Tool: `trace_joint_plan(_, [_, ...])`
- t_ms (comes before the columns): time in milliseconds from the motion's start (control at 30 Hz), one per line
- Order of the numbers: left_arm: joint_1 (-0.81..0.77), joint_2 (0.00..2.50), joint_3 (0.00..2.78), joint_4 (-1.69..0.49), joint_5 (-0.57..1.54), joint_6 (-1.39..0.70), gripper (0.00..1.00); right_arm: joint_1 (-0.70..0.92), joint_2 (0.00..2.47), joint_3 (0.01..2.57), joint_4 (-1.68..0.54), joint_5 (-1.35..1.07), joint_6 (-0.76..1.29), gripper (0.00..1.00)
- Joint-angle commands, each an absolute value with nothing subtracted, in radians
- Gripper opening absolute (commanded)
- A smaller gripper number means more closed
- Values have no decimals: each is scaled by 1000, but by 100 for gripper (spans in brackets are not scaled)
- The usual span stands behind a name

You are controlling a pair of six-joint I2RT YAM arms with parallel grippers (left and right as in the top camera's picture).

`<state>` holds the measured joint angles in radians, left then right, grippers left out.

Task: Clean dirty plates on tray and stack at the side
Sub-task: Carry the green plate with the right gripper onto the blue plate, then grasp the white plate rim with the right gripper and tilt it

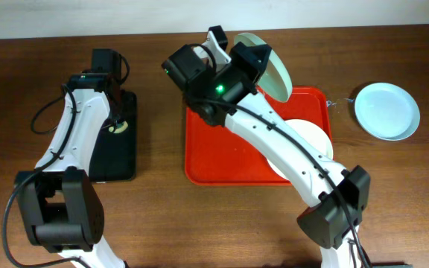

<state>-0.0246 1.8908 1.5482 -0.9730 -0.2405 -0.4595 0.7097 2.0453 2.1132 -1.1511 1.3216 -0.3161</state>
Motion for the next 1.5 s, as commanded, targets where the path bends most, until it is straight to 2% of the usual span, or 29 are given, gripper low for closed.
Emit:
trace_joint_plan(0, [-21, 1885, 1545, -973, -250, -443, 0, 550, 2034, 2121, -1157, 817, -162, 4])
trace_joint_plan(100, [-21, 1885, 1545, -971, -250, -443, 0, 297, 2040, 2114, -1177, 220, -87, 4])
trace_joint_plan(233, [-21, 1885, 1545, -970, -250, -443, 0, -63, 2069, 2097, -1276, -199, -88, 4])
trace_joint_plan(400, [-21, 1886, 1538, -960, -250, -443, 0, -397, 2085, 1967, -1239, -320, -86, 4])
trace_joint_plan(533, [-21, 1886, 1538, -960, -250, -443, 0, -617, 2085, 1823, -1048, -363, 72, 4])
trace_joint_plan(700, [-23, 1886, 1538, -959, -250, -443, 0, -677, 2085, 1747, -888, -313, 149, 4])
trace_joint_plan(800, [-24, 1886, 1538, -959, -250, -443, 0, -674, 2085, 1728, -862, -137, 220, 4])
trace_joint_plan(1000, [-24, 1886, 1538, -956, -250, -443, 0, -675, 2085, 1699, -840, -84, 221, 6])
trace_joint_plan(1033, [-24, 1886, 1538, -956, -250, -443, 0, -675, 2085, 1699, -841, -84, 221, 23])
trace_joint_plan(1067, [-24, 1886, 1538, -956, -250, -443, 0, -675, 2085, 1699, -842, -84, 221, 51])
trace_joint_plan(1100, [-24, 1886, 1538, -956, -250, -443, 0, -675, 2084, 1699, -845, -85, 214, 54])
trace_joint_plan(1300, [-24, 1886, 1538, -956, -244, -443, 0, -673, 2029, 1701, -878, -101, 127, 59])
trace_joint_plan(1333, [-24, 1886, 1538, -956, -231, -443, 0, -666, 2006, 1701, -878, -162, 87, 59])
trace_joint_plan(1433, [-24, 1886, 1538, -953, -221, -443, 0, -612, 1981, 1701, -897, -597, -159, 60])
trace_joint_plan(1467, [-24, 1886, 1538, -953, -221, -443, 0, -584, 1984, 1700, -914, -659, -197, 62])
